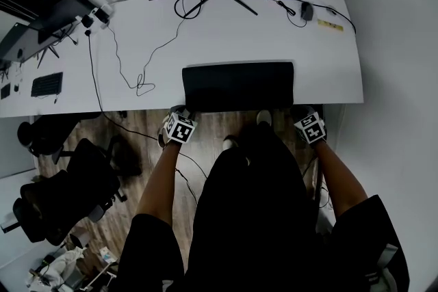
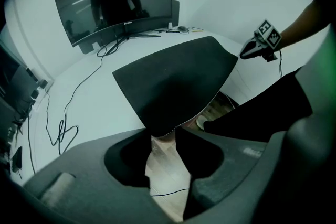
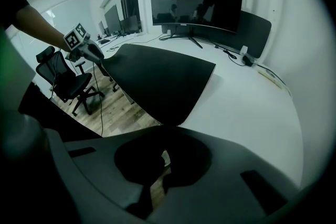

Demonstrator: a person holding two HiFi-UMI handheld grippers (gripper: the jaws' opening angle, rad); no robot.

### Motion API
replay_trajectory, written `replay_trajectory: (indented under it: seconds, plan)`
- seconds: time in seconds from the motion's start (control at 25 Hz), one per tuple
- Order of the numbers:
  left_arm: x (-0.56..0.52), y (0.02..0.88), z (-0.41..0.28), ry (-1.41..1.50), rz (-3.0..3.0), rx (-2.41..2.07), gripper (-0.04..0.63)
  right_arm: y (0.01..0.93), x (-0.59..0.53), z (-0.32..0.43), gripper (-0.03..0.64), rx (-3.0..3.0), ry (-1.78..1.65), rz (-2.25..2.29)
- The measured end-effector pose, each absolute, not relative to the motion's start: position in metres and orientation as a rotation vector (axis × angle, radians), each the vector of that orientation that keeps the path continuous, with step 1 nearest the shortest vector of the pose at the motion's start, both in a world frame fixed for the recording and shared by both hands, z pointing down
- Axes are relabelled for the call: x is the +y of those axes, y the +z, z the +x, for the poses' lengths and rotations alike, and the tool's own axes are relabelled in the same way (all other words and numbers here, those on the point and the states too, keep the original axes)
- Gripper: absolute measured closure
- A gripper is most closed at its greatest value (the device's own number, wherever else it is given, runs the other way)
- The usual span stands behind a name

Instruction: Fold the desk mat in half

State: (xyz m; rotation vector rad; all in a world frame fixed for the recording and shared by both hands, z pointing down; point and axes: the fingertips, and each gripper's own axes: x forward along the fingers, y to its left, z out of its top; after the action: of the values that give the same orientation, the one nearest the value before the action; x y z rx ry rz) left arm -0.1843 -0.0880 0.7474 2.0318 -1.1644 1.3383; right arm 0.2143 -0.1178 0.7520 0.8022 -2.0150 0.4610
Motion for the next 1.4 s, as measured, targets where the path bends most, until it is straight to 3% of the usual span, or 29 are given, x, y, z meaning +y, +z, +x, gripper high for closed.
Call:
replay_trajectory:
  seconds: [0.2, 0.72, 1.24, 1.4]
  plan:
    - [-0.079, 0.752, -0.200, 1.314, 1.986, -1.180, 0.430, 0.751, -0.117, 0.223, 0.617, -1.995, 0.518, 0.848]
    - [-0.079, 0.717, -0.236, 1.071, 1.999, -1.386, 0.430, 0.717, -0.119, 0.201, 0.617, -2.067, 0.536, 1.015]
    - [-0.041, 0.573, -0.211, 0.108, 2.073, -1.560, 0.445, 0.570, -0.094, 0.169, 0.617, -2.294, 0.494, 1.298]
    - [-0.029, 0.515, -0.194, -0.215, 2.058, -1.633, 0.532, 0.518, -0.083, 0.183, 0.617, -2.364, 0.405, 1.346]
